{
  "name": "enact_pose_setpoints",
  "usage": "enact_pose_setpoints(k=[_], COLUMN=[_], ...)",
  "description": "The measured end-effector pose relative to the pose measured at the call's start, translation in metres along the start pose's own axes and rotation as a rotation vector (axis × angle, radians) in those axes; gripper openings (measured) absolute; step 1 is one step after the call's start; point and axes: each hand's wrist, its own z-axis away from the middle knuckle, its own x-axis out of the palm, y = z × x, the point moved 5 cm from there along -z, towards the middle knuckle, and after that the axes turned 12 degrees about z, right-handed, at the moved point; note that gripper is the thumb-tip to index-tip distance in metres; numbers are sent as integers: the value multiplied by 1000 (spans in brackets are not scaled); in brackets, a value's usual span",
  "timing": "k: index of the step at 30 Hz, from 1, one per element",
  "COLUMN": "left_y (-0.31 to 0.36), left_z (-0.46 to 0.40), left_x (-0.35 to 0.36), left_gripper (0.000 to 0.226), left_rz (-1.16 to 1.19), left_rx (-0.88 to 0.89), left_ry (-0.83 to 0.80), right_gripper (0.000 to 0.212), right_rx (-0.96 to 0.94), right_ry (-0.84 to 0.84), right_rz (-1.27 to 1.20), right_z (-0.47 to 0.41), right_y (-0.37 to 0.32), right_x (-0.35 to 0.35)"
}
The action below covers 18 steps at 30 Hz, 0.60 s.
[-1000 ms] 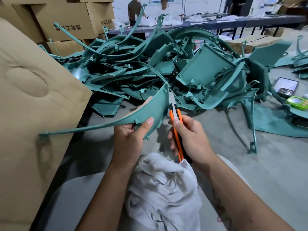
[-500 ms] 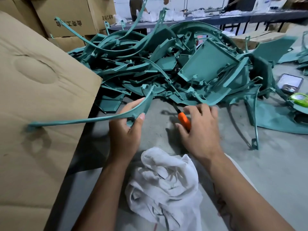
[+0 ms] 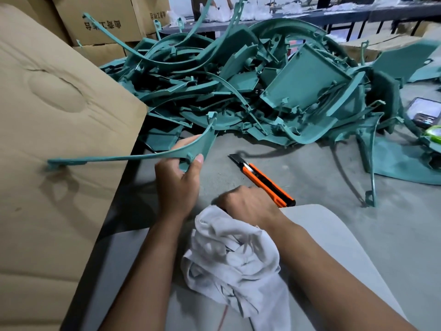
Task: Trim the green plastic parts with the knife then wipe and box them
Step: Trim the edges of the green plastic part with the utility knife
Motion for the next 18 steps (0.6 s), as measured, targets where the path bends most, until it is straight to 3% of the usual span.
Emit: enact_pose_setpoints(k=[7, 10, 18], left_y=[16, 12, 0], left_z=[-10, -9, 4], left_x=[1, -3, -8], left_gripper=[20, 9, 16], left_rz=[-41, -100, -91], left_rx=[59, -4, -101], left_ry=[39, 100, 196], right_gripper=[29, 28, 29], right_rx=[-10, -24, -19], right_ry=[-2, 12, -13], right_rz=[-39, -29, -48], right_z=[-4, -5, -13], right_y=[4, 5, 15], right_x=[-3, -4, -6])
